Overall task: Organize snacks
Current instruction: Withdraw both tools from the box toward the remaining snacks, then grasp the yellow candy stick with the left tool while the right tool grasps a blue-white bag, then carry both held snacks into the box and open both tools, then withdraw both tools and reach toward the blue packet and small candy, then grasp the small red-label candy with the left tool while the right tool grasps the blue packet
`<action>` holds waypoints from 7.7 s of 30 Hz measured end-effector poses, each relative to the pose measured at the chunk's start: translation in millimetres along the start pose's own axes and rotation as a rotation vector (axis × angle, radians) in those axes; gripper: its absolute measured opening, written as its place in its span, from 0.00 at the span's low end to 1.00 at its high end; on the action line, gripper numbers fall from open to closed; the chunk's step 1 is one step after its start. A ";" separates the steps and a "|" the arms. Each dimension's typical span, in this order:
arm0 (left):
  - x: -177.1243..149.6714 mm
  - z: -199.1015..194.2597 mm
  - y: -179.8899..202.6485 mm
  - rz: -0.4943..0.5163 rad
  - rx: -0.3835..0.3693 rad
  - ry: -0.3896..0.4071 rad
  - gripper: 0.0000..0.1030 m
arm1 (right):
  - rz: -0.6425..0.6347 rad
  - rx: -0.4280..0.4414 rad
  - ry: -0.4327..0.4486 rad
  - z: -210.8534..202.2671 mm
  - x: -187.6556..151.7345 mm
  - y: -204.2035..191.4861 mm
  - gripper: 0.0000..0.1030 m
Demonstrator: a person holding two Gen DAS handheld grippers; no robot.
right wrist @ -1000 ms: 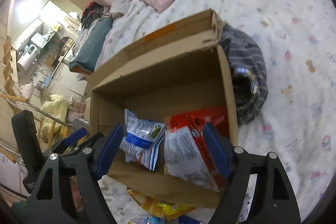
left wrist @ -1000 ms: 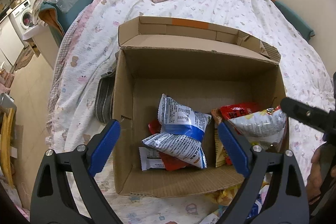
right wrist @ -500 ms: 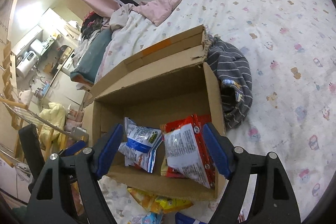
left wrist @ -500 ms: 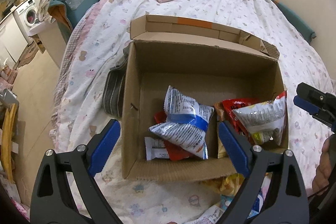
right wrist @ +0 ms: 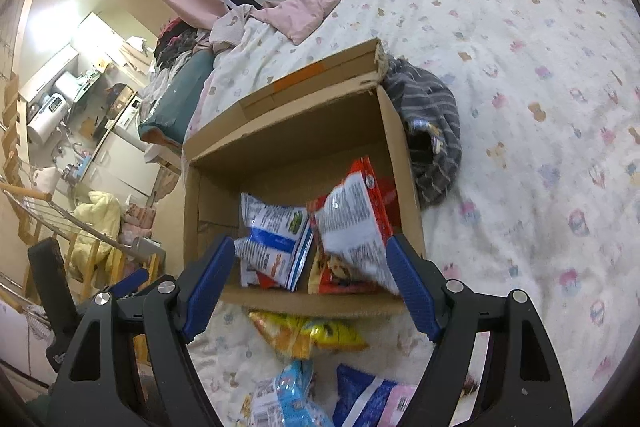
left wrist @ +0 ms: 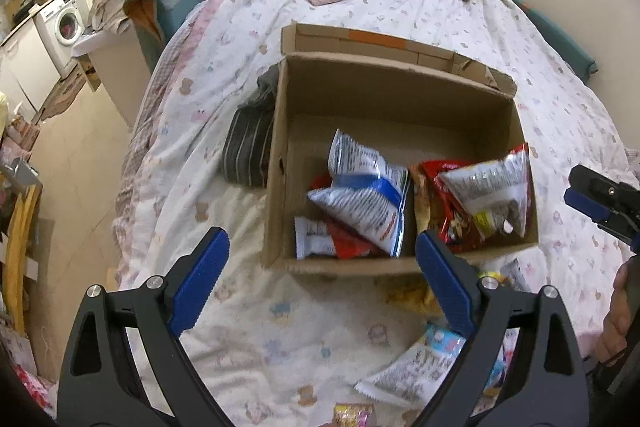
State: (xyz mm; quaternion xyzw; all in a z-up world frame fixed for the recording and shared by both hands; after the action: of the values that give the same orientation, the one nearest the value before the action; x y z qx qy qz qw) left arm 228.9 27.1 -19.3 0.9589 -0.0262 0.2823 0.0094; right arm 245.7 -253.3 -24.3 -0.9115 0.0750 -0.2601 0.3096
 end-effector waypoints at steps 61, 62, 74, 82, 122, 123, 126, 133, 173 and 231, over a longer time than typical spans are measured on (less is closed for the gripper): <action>-120.8 15.6 -9.7 -0.049 0.001 -0.340 0.22 | -0.392 -0.107 -0.357 42.7 -144.0 -57.5 0.99; -117.6 14.3 -16.2 -0.070 0.002 -0.332 0.22 | -0.417 -0.112 -0.368 45.2 -148.3 -60.2 0.99; -100.6 14.7 -45.7 -0.172 -0.026 -0.310 0.22 | -0.581 -0.242 -0.486 84.9 -177.7 -66.8 0.74; -87.9 3.4 -30.7 -0.154 -0.026 -0.270 0.22 | -0.470 -0.030 -0.416 42.1 -151.8 -70.2 0.62; 50.7 53.8 3.9 -0.028 -0.068 -0.091 0.22 | -0.129 -0.169 -0.113 82.0 52.5 -21.6 0.64; 51.4 56.1 3.9 -0.033 -0.070 -0.095 0.22 | -0.128 -0.170 -0.109 82.9 53.9 -21.1 0.66; 55.0 61.9 5.3 -0.056 -0.097 -0.104 0.22 | -0.132 -0.164 -0.101 84.1 53.7 -20.7 0.66; 56.9 65.2 13.1 -0.029 -0.096 -0.109 0.25 | -0.115 -0.098 -0.085 81.8 55.0 -16.1 0.77; 6.9 10.6 14.9 0.049 -0.031 -0.052 0.71 | -0.104 -0.080 -0.051 11.9 -0.7 -15.5 0.98; -127.7 26.1 68.8 0.167 -0.140 -0.477 0.18 | 0.200 -0.050 -0.402 14.8 -116.0 56.5 0.98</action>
State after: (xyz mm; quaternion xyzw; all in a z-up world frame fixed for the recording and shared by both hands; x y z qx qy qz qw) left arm 132.0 -36.7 -110.2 0.9899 -0.1260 0.0454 0.0459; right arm 155.8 -256.0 -118.0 -0.9404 0.1079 -0.0392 0.3201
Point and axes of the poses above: each gripper's, at about its wrist camera, not at the fingertips, and z roughly the way its jaws point, y to its right, x to its top, the point moved 1 cm from there along z, roughly the way its jaws point, and after that the axes turned 5 degrees about z, right-handed, at the moved point
